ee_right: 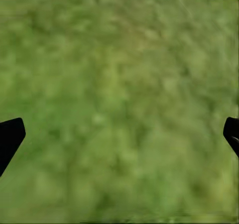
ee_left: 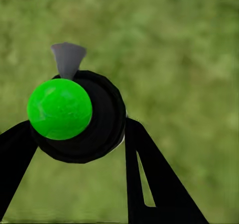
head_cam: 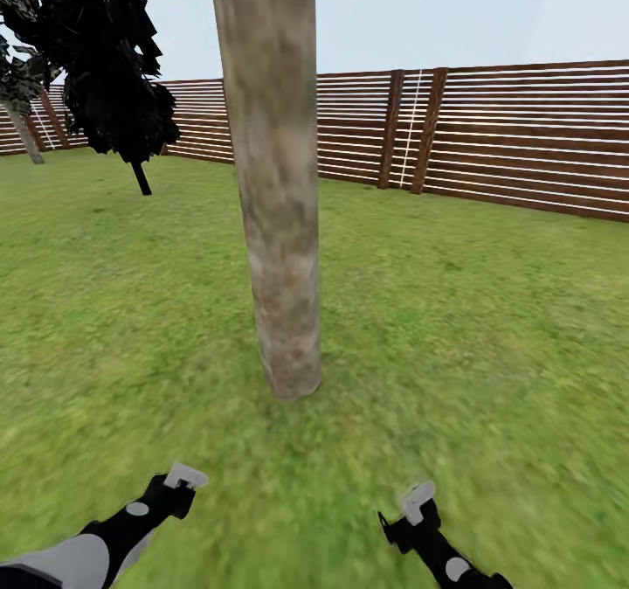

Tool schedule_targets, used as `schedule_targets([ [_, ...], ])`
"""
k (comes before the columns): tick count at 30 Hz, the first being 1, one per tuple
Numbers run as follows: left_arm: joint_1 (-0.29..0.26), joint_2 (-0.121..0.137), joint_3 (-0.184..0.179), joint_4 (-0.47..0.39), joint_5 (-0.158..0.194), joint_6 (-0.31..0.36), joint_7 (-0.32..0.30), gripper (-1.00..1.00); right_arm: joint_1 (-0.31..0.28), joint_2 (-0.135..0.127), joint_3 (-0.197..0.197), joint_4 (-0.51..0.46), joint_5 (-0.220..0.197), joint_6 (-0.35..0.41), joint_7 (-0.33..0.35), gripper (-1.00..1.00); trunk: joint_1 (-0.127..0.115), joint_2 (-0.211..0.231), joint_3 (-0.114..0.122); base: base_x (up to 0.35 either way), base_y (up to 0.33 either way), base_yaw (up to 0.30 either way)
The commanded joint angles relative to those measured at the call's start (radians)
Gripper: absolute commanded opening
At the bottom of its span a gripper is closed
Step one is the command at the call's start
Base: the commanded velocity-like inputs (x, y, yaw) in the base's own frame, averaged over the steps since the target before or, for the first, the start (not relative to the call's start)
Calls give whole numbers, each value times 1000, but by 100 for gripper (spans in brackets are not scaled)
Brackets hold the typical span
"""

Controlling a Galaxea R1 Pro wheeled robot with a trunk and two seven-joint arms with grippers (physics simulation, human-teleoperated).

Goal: In the garden, pick up the pesticide atomizer on the floor and spray pesticide onto both trees until each tree trunk is fully covered.

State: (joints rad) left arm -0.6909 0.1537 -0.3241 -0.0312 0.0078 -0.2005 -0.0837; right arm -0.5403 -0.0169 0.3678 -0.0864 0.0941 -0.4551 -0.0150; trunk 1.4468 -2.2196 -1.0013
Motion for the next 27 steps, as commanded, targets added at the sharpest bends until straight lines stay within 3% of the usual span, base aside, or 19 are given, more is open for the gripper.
schedule_targets([
  [1, 2, -8, -1, 2, 4, -3, 16, -100, 8, -4, -2, 1, -15, -18, -22, 100, 0, 0, -1, 0, 0, 0],
  [6, 9, -31, 0, 2, 30, -1, 64, -100, 43, -34, -2, 3, -115, -105, -175, 100, 0, 0, -1, 0, 0, 0],
  [9, 9, -48, 2, 4, 72, 14, 91, -100, 73, -40, -1, 2, -154, -131, -205, 100, 0, 0, -1, 0, 0, 0],
  [12, 39, -60, 2, 8, 84, 28, 94, -100, 79, -40, -1, 2, -162, -135, -208, 100, 0, 0, -1, 0, 0, 0],
  [13, 90, -59, 1, 8, 85, 26, 95, -100, 80, -37, -1, 2, -203, -135, -208, 100, 0, 0, -1, 0, 0, 0],
  [16, 107, -62, -3, -4, 86, 27, 94, -100, 80, -34, -1, 1, -349, -134, -207, 100, 0, 0, -1, 15, 0, 0],
  [18, 108, -71, -3, -28, 88, 32, 93, -100, 80, -35, -1, 1, -396, -134, -205, 100, 0, 0, -1, 202, -48, 0],
  [21, 108, -77, -1, -89, 90, 59, 96, -100, 80, -35, 0, 1, -409, -134, -204, 100, 0, 0, -1, 272, -121, 0],
  [27, 108, -87, 3, -244, 89, 243, 99, -100, 80, -35, 0, 1, -412, -134, -206, 100, 0, 0, -1, 260, -171, -13],
])
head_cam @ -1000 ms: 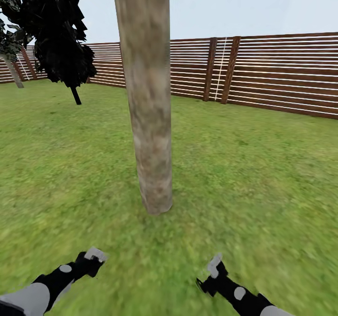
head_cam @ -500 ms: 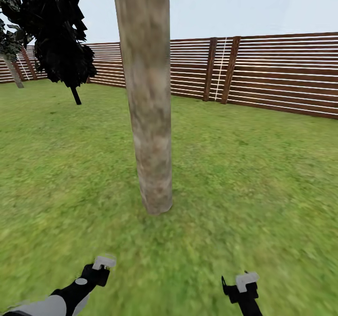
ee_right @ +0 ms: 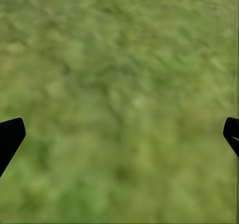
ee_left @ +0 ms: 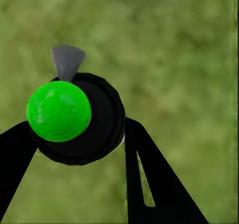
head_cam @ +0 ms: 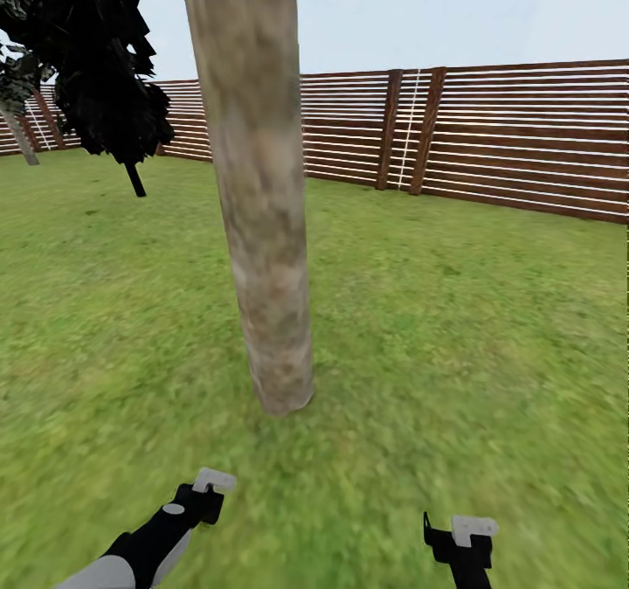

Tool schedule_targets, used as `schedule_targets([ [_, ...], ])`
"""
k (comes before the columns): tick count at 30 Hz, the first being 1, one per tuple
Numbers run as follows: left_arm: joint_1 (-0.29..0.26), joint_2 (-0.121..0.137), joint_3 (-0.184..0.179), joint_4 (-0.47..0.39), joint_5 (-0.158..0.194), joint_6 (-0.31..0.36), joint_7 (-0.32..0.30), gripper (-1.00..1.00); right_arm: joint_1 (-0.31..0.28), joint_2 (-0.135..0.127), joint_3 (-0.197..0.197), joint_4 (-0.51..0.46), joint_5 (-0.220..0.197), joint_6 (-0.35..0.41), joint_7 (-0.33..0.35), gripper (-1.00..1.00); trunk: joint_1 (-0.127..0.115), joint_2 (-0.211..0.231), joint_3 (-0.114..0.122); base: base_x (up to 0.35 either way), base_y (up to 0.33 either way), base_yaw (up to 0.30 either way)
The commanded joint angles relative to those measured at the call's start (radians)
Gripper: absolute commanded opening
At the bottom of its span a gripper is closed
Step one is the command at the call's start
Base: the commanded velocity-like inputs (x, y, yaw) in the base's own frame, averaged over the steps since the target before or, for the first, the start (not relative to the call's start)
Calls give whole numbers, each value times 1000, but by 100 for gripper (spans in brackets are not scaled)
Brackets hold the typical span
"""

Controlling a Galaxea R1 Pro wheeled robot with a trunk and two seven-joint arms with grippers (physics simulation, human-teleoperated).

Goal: In the garden, pick up the pesticide atomizer on the floor and spray pesticide onto both trees until each tree trunk is fully covered.

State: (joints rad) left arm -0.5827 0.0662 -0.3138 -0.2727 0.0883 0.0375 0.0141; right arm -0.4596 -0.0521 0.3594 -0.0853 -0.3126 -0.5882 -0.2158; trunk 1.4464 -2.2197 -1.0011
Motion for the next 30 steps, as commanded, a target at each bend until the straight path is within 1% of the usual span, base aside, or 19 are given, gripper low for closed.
schedule_targets([
  [1, 0, 0, -8, -8, 8, 22, 2, -100, 0, 0, 9, 0, -4, -1, -5, 100, 0, 0, -1, 211, -208, -178],
  [3, 0, -1, -9, -13, 9, 37, 1, -100, -1, -1, 9, 1, -5, -1, -5, 100, 0, 0, -1, 203, -213, -246],
  [6, 0, -2, -9, -14, 10, 40, 1, -100, 0, -2, 9, 1, -5, -1, -6, 100, 0, 0, -1, 124, -242, -278],
  [9, 0, -2, -8, -16, 10, 41, 1, -100, -1, -3, 8, 1, -5, -1, -7, 100, 0, 0, -1, -112, -245, -284],
  [13, 0, -3, -8, -16, 10, 41, 1, -100, -1, -3, 8, 1, -5, -1, -7, 100, 0, 0, -1, -37, -57, -254],
  [16, 0, -5, -9, -16, 12, 45, 0, -100, -1, -3, 9, 1, -5, -1, -7, 100, 0, 0, -1, -3, -4, -57],
  [17, -2, -8, -6, -16, 23, 60, 0, -100, -1, -3, 9, 1, -5, -1, -7, 100, 0, 0, -1, -1, -1, -13],
  [18, -9, -10, 0, -16, 59, 128, 0, -100, -1, -4, 8, 2, -5, -1, -7, 100, 0, 0, -1, 0, 0, -4],
  [19, -12, -11, 1, -19, 80, 172, 0, -100, -1, -4, 9, 2, -5, -1, -7, 100, 0, 0, -1, 0, 0, -2],
  [20, -14, -11, 2, -35, 93, 201, 0, -100, -1, -4, 9, 2, -5, -1, -7, 100, 0, 0, -1, 0, 0, -1],
  [22, -17, -12, 2, -89, 105, 243, -2, -100, -1, -4, 9, 2, -5, -1, -7, 100, 0, 0, -1, 0, 0, 0],
  [24, -28, -23, 2, -164, 108, 373, -4, -100, -1, -5, 9, 2, -5, -1, -7, 100, 0, 0, -1, 0, 0, 0],
  [25, -32, -25, 2, -202, 106, 419, -5, -100, -1, -5, 9, 2, -5, -1, -7, 100, 0, 0, -1, 0, 0, 0],
  [27, -36, -13, 3, -269, 105, 462, -8, -100, -1, -5, 9, 2, -5, -1, -7, 100, 0, 0, -1, 0, 0, 0],
  [28, -36, 1, 7, -289, 104, 470, -9, -100, -1, -5, 9, 2, -5, -1, -7, 100, 0, 0, -1, 0, 0, 0],
  [29, -37, 51, 30, -304, 110, 475, -15, -100, -1, -5, 9, 2, -5, -1, -7, 100, 0, 0, -1, 0, 0, 0],
  [30, -36, 76, 49, -308, 113, 477, -25, -100, -1, -5, 9, 2, -5, -1, -7, 100, 0, 0, -1, 0, 0, 0],
])
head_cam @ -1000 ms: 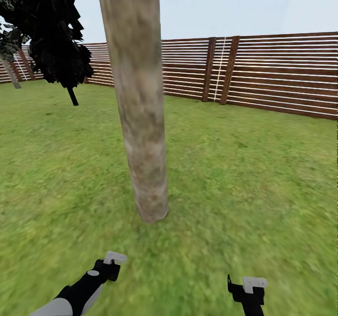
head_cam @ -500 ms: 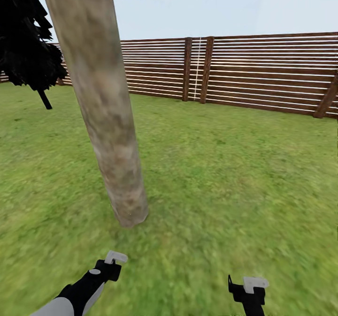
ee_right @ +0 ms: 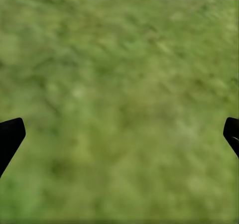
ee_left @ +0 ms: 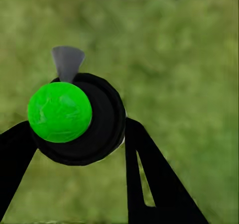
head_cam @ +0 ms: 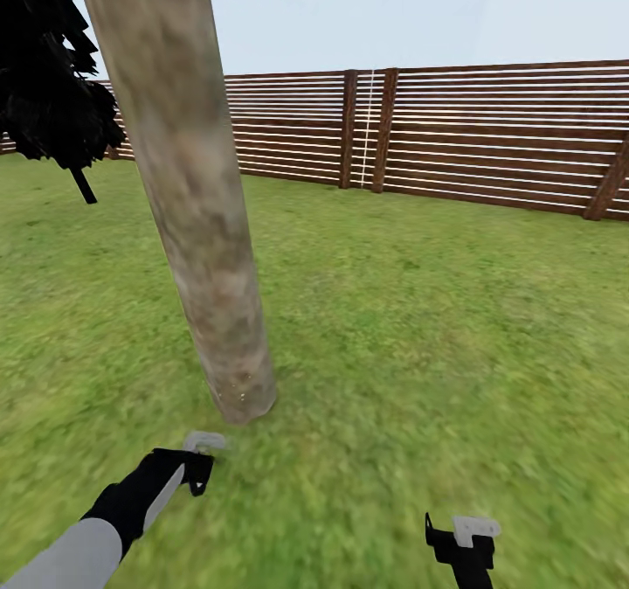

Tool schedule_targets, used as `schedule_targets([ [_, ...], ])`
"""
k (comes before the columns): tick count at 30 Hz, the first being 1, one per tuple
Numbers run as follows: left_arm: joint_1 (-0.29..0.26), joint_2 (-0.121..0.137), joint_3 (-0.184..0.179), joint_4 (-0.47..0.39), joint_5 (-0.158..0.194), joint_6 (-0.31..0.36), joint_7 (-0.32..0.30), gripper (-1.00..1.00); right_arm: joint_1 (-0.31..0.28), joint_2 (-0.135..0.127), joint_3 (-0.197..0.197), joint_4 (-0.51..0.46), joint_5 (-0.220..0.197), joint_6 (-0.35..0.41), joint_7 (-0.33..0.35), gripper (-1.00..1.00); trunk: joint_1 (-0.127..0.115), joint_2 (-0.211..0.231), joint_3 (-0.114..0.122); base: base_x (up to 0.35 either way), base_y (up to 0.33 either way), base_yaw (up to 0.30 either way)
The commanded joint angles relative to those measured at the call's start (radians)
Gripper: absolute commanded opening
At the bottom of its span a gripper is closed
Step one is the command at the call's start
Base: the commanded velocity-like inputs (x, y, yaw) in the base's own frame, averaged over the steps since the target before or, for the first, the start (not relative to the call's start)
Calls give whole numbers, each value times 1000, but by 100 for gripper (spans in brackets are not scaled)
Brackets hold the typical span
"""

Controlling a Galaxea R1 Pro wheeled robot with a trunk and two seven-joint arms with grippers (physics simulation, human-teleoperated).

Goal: In the garden, pick up the pesticide atomizer on the floor and spray pesticide onto both trees until each tree trunk is fully covered.

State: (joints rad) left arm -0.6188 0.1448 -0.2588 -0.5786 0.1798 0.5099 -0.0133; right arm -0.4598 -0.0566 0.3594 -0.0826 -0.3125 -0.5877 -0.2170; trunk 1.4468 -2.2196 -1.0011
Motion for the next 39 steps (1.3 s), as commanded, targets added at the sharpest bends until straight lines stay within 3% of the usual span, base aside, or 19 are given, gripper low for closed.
schedule_targets([
  [1, 0, 8, 6, -4, 22, 5, -6, -100, 0, 0, 8, 0, -5, -1, -5, 100, 0, 0, -1, 0, 0, 0],
  [4, 0, -13, 15, -44, 16, 6, -15, -100, 0, 0, 9, 0, -5, -1, -5, 100, 0, 0, -1, -163, 0, 0],
  [5, -1, -43, 13, -94, 14, 18, -16, -100, 0, 0, 9, 0, -5, -1, -5, 100, 0, 0, -1, -114, 0, 0],
  [6, -1, -51, 16, -194, 11, 122, -16, -100, 0, 0, 9, 0, -4, -1, -5, 100, 0, 0, -1, -12, 0, 0],
  [7, -1, -39, 20, -222, 10, 138, -16, -100, 0, 0, 9, 0, -4, -1, -5, 100, 0, 0, -1, -6, 0, 0],
  [9, 0, 28, 30, -248, 18, 152, -17, -100, 0, 0, 9, 0, -4, -1, -5, 100, 0, 0, -1, -2, 0, 0],
  [11, 2, 55, 34, -253, 21, 154, -17, -100, 0, 0, 9, 0, -4, -1, -5, 100, 0, 0, -1, 0, 0, 0],
  [15, 8, 40, 24, -259, 15, 152, -17, -100, 0, 0, 9, 0, -3, -1, -5, 100, 0, 0, -1, -213, 0, 0],
  [17, 2, 14, 23, -262, 14, 153, -17, -100, 0, 0, 9, 0, -3, -1, -5, 100, 0, 0, -1, -336, 0, 0],
  [18, -2, -12, 23, -270, 12, 154, -17, -100, 0, 0, 9, 0, -3, -1, -5, 100, 0, 0, -1, -344, 0, 0],
  [20, -16, -23, 23, -281, 11, 155, -16, -100, 0, 0, 9, 0, -3, -1, -5, 100, 0, 0, -1, -301, 0, 0],
  [23, -44, -5, 28, -285, 8, 156, -17, -100, 0, -1, 9, 0, -4, -1, -5, 100, 0, 0, -1, -100, 0, 0],
  [25, -63, 48, 30, -285, 14, 172, -18, -100, 0, -2, 9, 0, -4, -1, -5, 100, 0, 0, -1, -11, 0, 0],
  [27, -68, 78, 31, -284, 19, 185, -19, -100, 0, -2, 9, 0, -4, -1, -5, 100, 0, 0, -1, -3, 0, 0],
  [29, -71, 70, 29, -285, 22, 189, -19, -100, 0, -1, 9, 0, -4, -1, -5, 100, 0, 0, -1, 0, 0, 0],
  [32, -102, 13, 27, -284, 16, 190, -18, -100, 0, -1, 9, 0, -4, -1, -5, 100, 0, 0, -1, 0, 0, 0],
  [34, -118, -4, 27, -283, 16, 196, -17, -100, 0, -1, 9, 0, -3, -1, -5, 100, 0, 0, -1, 0, 0, 0],
  [36, -124, 10, 31, -280, 15, 206, -17, -100, 0, 0, 9, 0, -3, -1, -5, 100, 0, 0, -1, 0, 0, 0],
  [39, -132, 72, 34, -278, 21, 209, -19, -100, 0, -1, 9, 0, -3, -1, -5, 100, 0, 0, -1, 0, 0, 0],
])
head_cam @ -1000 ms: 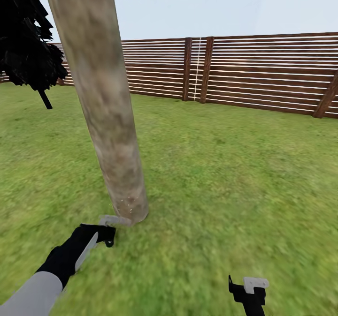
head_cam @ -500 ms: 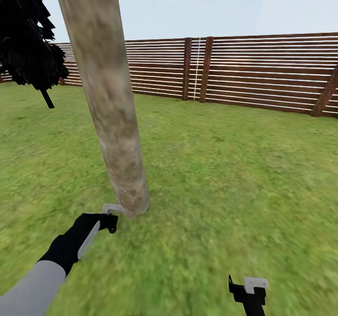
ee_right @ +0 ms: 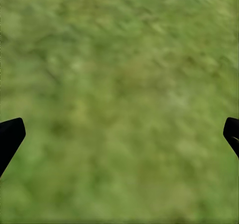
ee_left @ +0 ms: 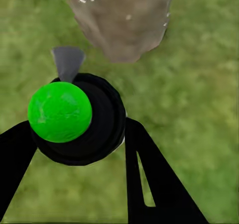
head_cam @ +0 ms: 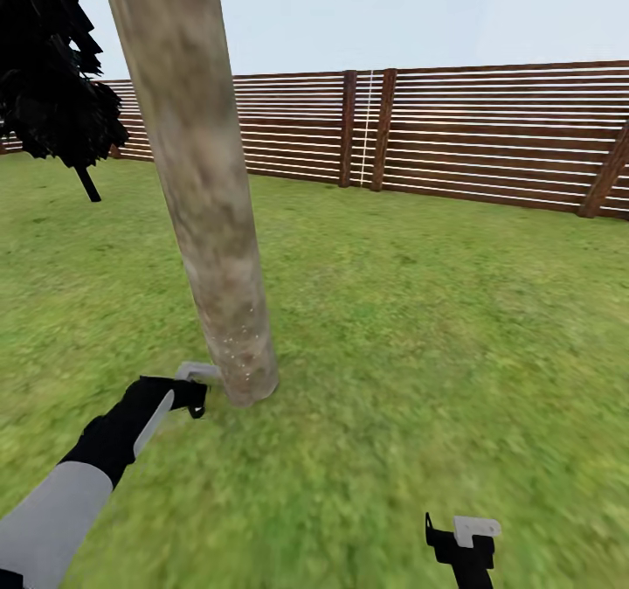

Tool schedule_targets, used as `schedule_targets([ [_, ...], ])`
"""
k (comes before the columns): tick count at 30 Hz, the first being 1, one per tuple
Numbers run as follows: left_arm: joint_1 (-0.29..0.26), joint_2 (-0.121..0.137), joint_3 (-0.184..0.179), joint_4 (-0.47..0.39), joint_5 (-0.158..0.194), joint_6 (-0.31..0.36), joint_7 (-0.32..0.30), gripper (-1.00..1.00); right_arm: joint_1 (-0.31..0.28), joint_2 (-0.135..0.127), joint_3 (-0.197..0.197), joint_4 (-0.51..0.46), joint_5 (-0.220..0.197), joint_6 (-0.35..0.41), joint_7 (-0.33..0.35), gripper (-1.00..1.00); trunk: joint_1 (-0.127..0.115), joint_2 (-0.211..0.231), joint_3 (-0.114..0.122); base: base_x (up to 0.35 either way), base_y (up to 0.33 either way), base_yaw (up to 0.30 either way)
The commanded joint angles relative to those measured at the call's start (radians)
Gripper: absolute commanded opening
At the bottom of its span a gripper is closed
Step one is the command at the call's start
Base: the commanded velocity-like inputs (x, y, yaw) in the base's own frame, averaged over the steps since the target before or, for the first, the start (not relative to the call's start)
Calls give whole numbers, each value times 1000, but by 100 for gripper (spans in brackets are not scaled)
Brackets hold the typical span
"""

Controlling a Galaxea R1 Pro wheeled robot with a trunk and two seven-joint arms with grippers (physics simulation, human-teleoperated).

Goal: In the garden, pick up the pesticide atomizer on the floor and spray pesticide onto both trees until each tree trunk is fully covered.

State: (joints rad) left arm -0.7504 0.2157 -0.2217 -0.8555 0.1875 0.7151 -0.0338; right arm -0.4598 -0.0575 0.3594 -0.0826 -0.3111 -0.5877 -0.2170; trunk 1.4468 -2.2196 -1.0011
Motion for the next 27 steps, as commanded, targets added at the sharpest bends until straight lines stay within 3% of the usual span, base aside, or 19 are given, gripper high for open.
schedule_targets([
  [1, -1, 4, -4, -1, 14, 4, 2, -100, 0, 0, 9, 0, -5, -1, -5, 100, 0, 0, -1, 0, 0, 0],
  [3, -2, -5, -8, -6, 16, 5, 2, -100, 0, -1, 9, 0, -5, -1, -5, 100, 0, 0, -1, 0, 0, 0],
  [5, -4, -72, -11, -14, 9, 7, 3, -100, 0, -1, 9, 0, -5, -1, -5, 100, 0, 0, -1, 0, 0, 0],
  [6, -8, -94, -11, -15, 6, 9, 3, -100, 0, -1, 9, 0, -5, -1, -5, 100, 0, 0, -1, 0, 0, 0],
  [8, -22, -109, -11, -17, 6, 20, 3, -100, 0, -1, 9, 0, -5, -1, -5, 100, 0, 0, -1, 0, 0, 0],
  [9, -31, -105, -8, -17, 11, 32, 2, -100, 0, -1, 9, 0, -5, -1, -5, 100, 0, 0, -1, 0, 0, 0],
  [11, -42, -70, -5, -17, 12, 38, 2, -100, 0, -1, 9, 0, -5, -1, -5, 100, 0, 0, -1, 0, 0, 0],
  [12, -47, -21, 5, -21, 16, 40, 1, -100, 0, -1, 9, 0, -5, -1, -5, 100, 0, 0, -1, 0, 0, 0],
  [13, -47, -2, 18, -23, 17, 41, 0, -100, 0, -1, 9, 0, -5, -1, -5, 100, 0, 0, -1, 0, 0, 0],
  [18, -65, -37, 24, -47, 8, 48, 3, -100, 0, 1, 9, 0, -5, -1, -5, 100, 0, 0, -1, 0, 0, 216],
  [23, -68, -19, 29, -50, 5, 61, 3, -100, 0, 1, 9, 0, -4, -1, -5, 100, 0, 0, -1, 0, 0, 120],
  [27, -60, -25, 22, -50, 6, 61, 3, -100, 0, 0, 9, 0, -5, -1, -5, 100, 0, 0, -1, 208, 44, 3],
])
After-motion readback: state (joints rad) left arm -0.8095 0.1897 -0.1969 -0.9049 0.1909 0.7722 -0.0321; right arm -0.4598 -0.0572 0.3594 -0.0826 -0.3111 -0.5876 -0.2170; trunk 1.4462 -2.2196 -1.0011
